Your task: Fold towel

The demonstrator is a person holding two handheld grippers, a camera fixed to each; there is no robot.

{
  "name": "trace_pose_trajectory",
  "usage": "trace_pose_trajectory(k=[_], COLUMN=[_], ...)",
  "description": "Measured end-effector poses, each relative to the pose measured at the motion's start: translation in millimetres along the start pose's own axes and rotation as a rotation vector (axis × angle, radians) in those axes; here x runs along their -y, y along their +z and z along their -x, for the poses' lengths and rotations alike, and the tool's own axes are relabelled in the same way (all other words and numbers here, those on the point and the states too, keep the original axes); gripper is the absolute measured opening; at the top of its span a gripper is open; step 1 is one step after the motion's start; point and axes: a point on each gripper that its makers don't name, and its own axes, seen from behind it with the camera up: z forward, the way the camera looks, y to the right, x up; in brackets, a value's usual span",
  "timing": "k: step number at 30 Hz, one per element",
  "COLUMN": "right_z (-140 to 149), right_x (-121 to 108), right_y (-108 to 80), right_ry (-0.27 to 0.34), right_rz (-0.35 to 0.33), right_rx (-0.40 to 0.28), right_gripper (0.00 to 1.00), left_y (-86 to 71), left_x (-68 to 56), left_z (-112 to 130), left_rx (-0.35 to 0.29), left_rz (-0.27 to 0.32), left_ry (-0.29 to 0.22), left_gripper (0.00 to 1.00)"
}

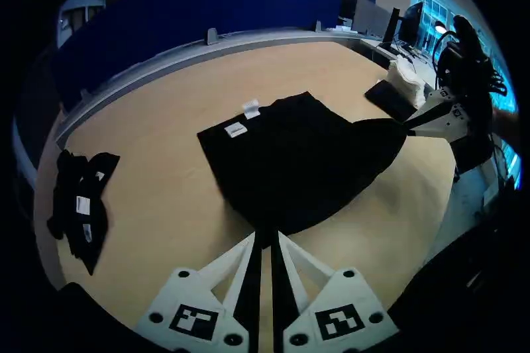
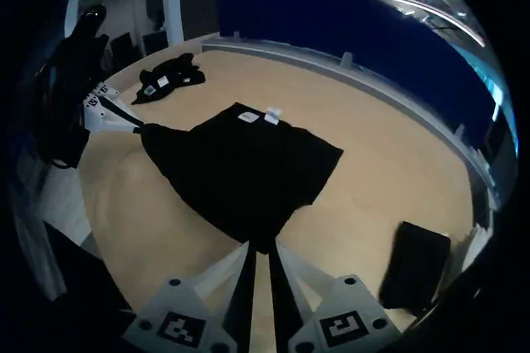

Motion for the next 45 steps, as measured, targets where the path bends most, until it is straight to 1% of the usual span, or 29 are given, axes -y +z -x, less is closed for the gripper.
trace_pose_trajectory(k=[9, 12, 18, 24, 30, 36, 39, 45], right_z=[-5.9, -6.4, -7.5, -17.5, -29.4, -44.4, -51.6, -61.3], right_x=[6.9, 7.2, 5.6, 1.0, -14.6, -34.9, -44.3, -58.4], right_y=[-23.3, -26.6, -25.7, -21.1, -10.0, 6.1, 14.3, 32.4], right_ry=[0.015, 0.015, 0.002, 0.001, 0.009, 0.020, 0.025, 0.039], right_rz=[-0.009, -0.012, -0.012, -0.013, -0.005, 0.010, 0.015, 0.018], right_rx=[-0.009, -0.008, -0.001, -0.007, -0.008, -0.012, -0.011, -0.010], right_gripper=[0.13, 0.13, 0.13, 0.13, 0.13, 0.13, 0.13, 0.13], left_y=[-18.5, -20.0, -20.9, -19.4, -11.4, 3.5, 11.9, 28.7], left_x=[-10.8, -12.6, -12.5, -4.6, 8.2, 19.3, 26.8, 41.8], left_z=[-2.1, -1.5, -3.5, -13.9, -30.0, -48.0, -56.0, -67.3], left_rx=[0.002, 0.004, 0.003, -0.009, -0.029, -0.042, -0.047, -0.049], left_rz=[0.015, 0.018, 0.019, 0.012, 0.004, -0.002, -0.009, -0.016], left_ry=[0.011, 0.009, 0.002, -0.007, -0.013, 0.002, 0.005, -0.012], left_gripper=[0.09, 0.09, 0.09, 0.09, 0.09, 0.09, 0.09, 0.09])
